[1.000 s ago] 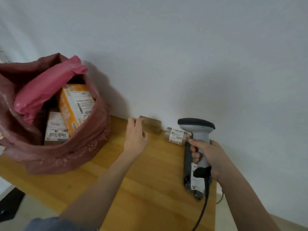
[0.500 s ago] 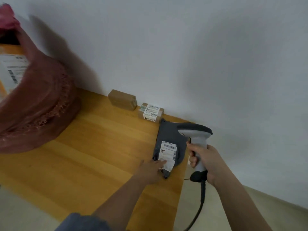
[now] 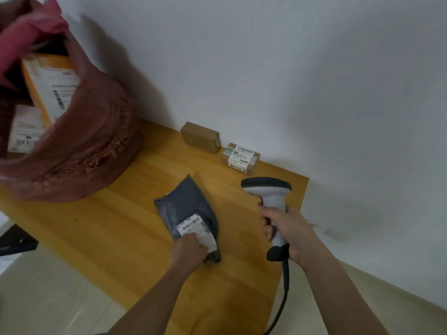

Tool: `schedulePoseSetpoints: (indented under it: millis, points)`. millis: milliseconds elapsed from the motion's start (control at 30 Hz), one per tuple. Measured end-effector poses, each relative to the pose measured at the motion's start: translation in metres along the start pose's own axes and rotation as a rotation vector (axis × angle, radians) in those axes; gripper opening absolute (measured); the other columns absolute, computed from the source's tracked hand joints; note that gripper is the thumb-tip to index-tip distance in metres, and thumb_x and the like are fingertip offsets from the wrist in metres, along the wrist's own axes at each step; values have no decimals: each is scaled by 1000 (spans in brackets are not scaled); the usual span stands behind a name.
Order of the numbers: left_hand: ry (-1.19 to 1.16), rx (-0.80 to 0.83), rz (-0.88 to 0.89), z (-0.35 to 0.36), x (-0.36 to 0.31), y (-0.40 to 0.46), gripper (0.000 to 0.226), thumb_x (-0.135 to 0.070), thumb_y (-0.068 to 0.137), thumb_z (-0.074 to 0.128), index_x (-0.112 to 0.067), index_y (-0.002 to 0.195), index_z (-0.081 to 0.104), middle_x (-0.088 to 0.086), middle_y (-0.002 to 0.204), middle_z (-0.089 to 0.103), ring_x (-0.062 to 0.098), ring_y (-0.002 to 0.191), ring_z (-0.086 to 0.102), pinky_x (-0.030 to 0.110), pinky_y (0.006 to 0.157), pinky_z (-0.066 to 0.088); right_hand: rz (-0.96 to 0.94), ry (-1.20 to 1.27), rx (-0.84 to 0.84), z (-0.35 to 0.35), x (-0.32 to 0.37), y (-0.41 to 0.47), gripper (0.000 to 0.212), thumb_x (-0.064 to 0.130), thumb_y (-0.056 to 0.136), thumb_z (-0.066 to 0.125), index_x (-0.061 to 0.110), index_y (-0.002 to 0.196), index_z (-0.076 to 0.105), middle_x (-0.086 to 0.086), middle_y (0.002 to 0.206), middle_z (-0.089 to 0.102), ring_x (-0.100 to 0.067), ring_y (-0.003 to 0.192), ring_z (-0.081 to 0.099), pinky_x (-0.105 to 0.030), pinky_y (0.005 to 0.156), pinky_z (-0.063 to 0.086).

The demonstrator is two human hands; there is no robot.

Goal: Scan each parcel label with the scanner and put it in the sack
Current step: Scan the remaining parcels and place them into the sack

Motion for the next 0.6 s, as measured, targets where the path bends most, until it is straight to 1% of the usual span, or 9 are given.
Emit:
schedulePoseSetpoints:
  millis: [33,100,167,233,300,367,433,500,600]
  points:
    - [-101,-116,-99,-1,7,1,35,-37,89,60,-11,111,51,8,110,53,24,96,57,36,74,52,-3,-23,3,3,0,0,16,12,87,69,5,100,61,-3,60,53,-11,45,44,-25,43,40]
    - [-229,-204,-341,1,21,1,77,-50,79,72,-6,129,32,14,127,38,32,116,47,37,84,48,-7,-62,1,8,-1,2,15,12,87,68,5,99,63,-3,60,54,-11,46,44,-26,46,40]
    - [-636,-150,-584,5,29,6,98,-42,70,84,-2,137,25,19,135,35,37,123,43,43,95,47,1,-82,1,13,-3,3,10,11,88,67,7,97,63,-2,59,53,-11,46,44,-26,46,40]
    - [-1043,-138,-798,8,38,13,105,-34,65,90,-1,141,26,19,139,40,36,125,45,43,95,47,5,-99,8,18,-3,4,6,9,89,64,8,95,63,-1,58,53,-11,45,43,-25,45,40]
    - [-1228,-181,-882,5,47,20,98,-35,65,89,0,139,34,17,134,47,35,120,50,43,87,49,2,-115,16,24,-4,4,6,9,89,64,8,94,62,-1,57,53,-11,45,43,-25,45,40]
    - [-1379,-160,-848,4,55,31,75,-35,71,85,-3,129,51,14,123,58,32,109,58,40,82,52,3,-119,23,32,-5,6,6,10,89,65,9,94,63,0,56,53,-10,44,43,-24,44,40]
    - [-1536,-75,-820,1,64,42,56,-29,76,82,-6,121,59,12,119,63,30,107,61,43,90,53,6,-131,28,41,-7,7,7,11,88,67,9,94,63,0,56,53,-10,44,44,-24,44,40]
    - [-1622,24,-789,-2,72,50,51,-21,81,78,-4,125,57,13,127,61,31,117,58,47,100,48,3,-147,36,49,-11,6,6,11,88,67,9,93,63,1,56,54,-10,44,44,-24,44,41]
    - [-1617,78,-717,-10,76,49,40,-13,89,68,1,123,54,15,135,55,28,119,54,40,102,45,-10,-181,33,62,-14,0,5,12,89,66,10,92,63,1,57,53,-10,45,44,-24,45,41]
Point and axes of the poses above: each hand's wrist, its own y-axis towards the middle knuckle, its own z-axis out of the palm, x = y × z, the point moved 1 cm from there along y, towards the middle knuckle
